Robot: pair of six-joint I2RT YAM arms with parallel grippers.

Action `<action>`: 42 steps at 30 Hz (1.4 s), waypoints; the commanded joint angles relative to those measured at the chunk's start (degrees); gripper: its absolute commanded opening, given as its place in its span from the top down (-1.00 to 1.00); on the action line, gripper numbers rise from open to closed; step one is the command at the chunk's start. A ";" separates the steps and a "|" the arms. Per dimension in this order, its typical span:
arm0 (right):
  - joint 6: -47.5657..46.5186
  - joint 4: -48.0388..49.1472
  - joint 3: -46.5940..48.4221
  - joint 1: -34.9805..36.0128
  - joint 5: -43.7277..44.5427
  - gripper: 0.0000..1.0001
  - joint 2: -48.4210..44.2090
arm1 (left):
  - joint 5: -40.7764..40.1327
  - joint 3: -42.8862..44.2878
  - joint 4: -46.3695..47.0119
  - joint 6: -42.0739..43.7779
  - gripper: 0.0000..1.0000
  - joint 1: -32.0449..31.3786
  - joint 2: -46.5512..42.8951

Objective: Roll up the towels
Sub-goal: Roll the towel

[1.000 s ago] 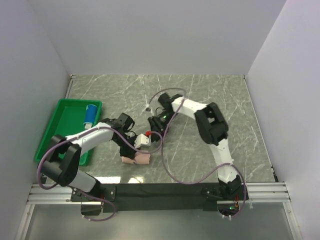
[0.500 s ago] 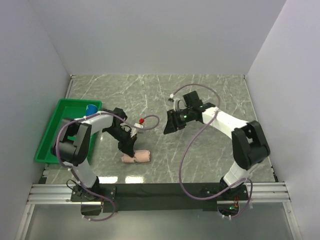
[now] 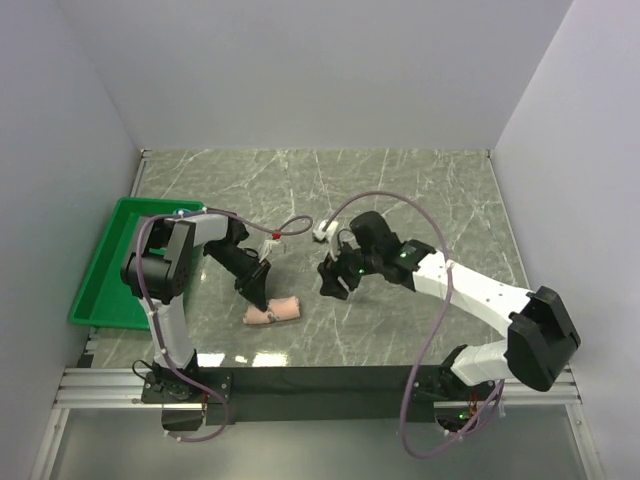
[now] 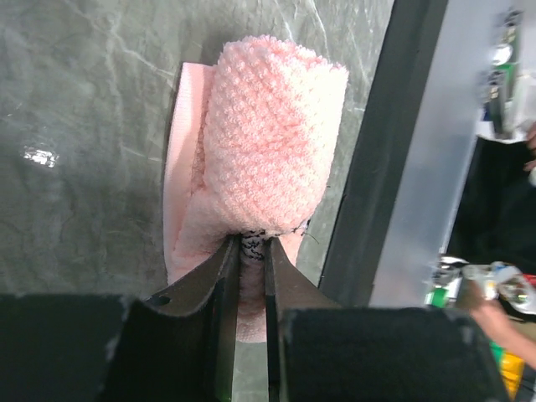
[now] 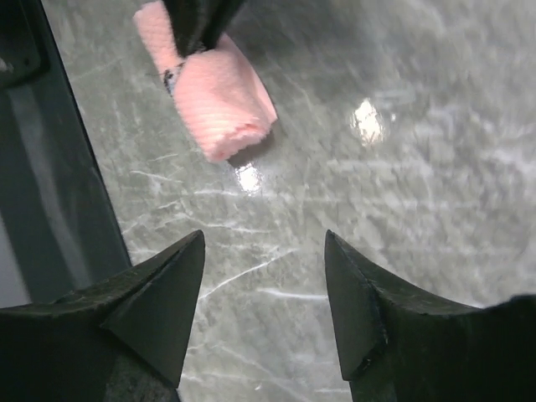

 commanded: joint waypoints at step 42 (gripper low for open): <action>-22.11 -2.85 17.45 18.58 7.77 1.00 32.30 | 5.55 8.52 2.92 -0.46 -0.22 26.47 -14.24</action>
